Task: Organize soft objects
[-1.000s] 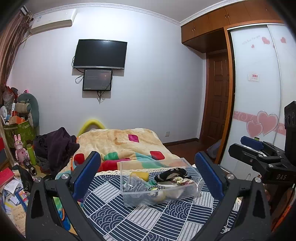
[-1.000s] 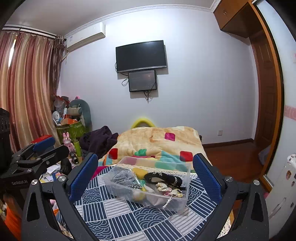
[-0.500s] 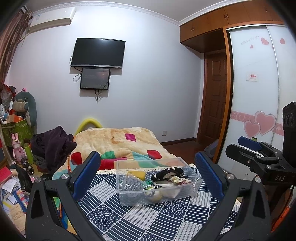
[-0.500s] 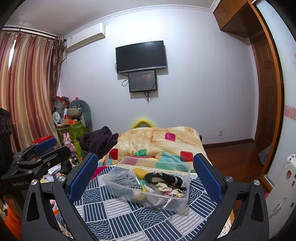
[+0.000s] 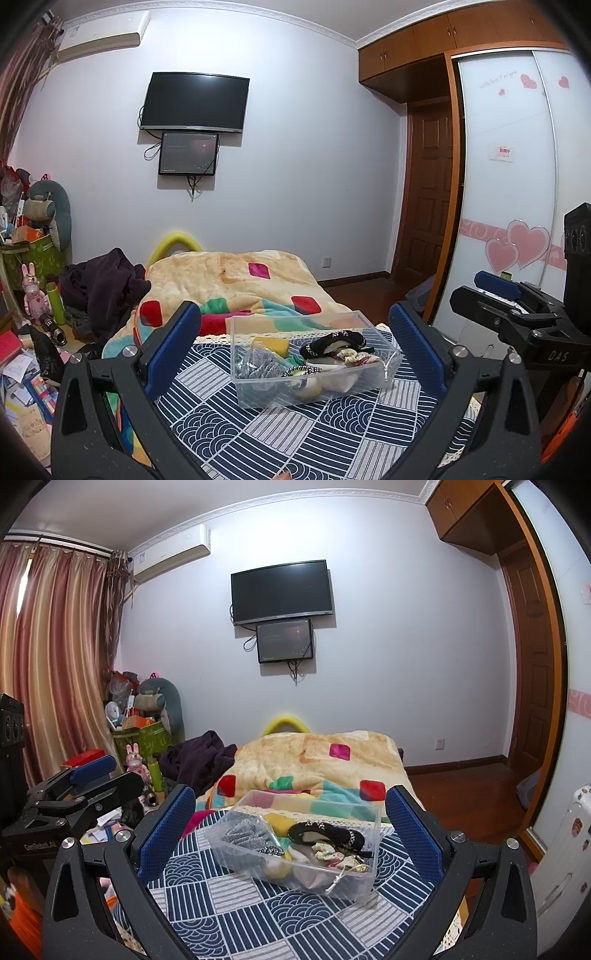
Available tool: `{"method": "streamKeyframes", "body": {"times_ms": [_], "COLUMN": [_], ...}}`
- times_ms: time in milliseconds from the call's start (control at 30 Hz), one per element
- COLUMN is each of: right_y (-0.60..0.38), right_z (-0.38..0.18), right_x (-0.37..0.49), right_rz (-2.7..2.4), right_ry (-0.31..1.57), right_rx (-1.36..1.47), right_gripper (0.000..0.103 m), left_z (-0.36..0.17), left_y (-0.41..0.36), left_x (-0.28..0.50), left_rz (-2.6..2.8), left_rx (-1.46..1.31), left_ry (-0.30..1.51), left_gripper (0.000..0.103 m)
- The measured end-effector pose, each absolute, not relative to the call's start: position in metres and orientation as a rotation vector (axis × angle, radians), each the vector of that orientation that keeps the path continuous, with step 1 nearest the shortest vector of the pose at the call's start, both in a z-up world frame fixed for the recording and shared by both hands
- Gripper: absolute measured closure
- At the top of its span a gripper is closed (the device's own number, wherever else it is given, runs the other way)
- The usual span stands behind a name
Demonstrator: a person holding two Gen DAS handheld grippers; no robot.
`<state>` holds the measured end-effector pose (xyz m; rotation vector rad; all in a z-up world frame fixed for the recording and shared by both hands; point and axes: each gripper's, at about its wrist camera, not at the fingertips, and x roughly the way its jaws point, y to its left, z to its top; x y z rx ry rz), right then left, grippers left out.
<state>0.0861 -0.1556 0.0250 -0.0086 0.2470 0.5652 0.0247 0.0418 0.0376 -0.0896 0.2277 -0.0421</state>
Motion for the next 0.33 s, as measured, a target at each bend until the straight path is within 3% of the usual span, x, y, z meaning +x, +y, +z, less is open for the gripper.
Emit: {"method": "streamKeyframes", "body": {"times_ms": [333], "right_y": [-0.1544], "right_z": [0.0239], "right_x": [0.0864], "right_rz": [0.567], "right_ry": [0.257], "right_rx": [-0.009], "right_gripper": [0.0], "left_z": [0.0348], "left_y": [0.0329], "left_x": [0.0202], "left_rz": [-0.024], "left_rx": [-0.047], "left_ry": [0.213], "left_gripper": [0.0]}}
